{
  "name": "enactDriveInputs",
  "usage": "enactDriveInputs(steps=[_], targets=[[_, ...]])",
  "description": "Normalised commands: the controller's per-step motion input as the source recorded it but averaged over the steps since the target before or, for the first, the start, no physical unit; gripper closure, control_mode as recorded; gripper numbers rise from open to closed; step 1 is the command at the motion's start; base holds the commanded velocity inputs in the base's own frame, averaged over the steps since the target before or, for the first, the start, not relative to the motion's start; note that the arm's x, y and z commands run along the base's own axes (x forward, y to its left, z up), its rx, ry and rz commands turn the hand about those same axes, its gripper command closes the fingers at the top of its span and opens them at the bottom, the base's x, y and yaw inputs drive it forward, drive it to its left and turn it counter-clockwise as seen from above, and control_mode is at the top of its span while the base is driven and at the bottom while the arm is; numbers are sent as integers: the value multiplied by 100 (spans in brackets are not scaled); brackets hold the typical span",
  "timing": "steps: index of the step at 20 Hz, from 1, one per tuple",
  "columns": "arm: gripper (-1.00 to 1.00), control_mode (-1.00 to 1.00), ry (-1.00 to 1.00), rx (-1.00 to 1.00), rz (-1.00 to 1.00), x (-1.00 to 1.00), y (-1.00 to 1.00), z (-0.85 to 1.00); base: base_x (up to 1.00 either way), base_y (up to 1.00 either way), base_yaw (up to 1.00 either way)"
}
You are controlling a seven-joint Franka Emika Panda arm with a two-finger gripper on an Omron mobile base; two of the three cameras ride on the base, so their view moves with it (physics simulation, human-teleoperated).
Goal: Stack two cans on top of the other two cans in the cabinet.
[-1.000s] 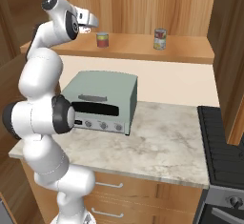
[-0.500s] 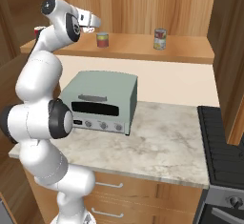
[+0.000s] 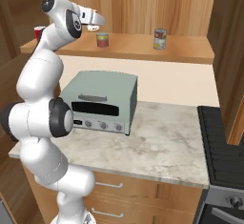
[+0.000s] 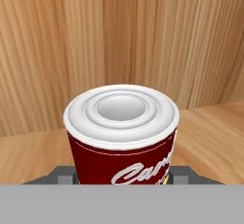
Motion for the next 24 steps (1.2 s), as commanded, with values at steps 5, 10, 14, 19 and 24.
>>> enactDriveInputs(steps=[5, 10, 14, 19, 24], targets=[[100, -100, 2, 0, -8, 0, -17, 5, 0, 0, 0], [100, -100, 4, 0, -9, -2, -14, 0, 0, 0, 0], [100, -100, 1, 0, -6, -6, -13, 0, 0, 0, 0], [100, -100, 3, 0, -4, -4, -5, -1, 0, 0, 0], [100, -100, 3, 1, -3, -4, -2, -8, 0, 0, 0]])
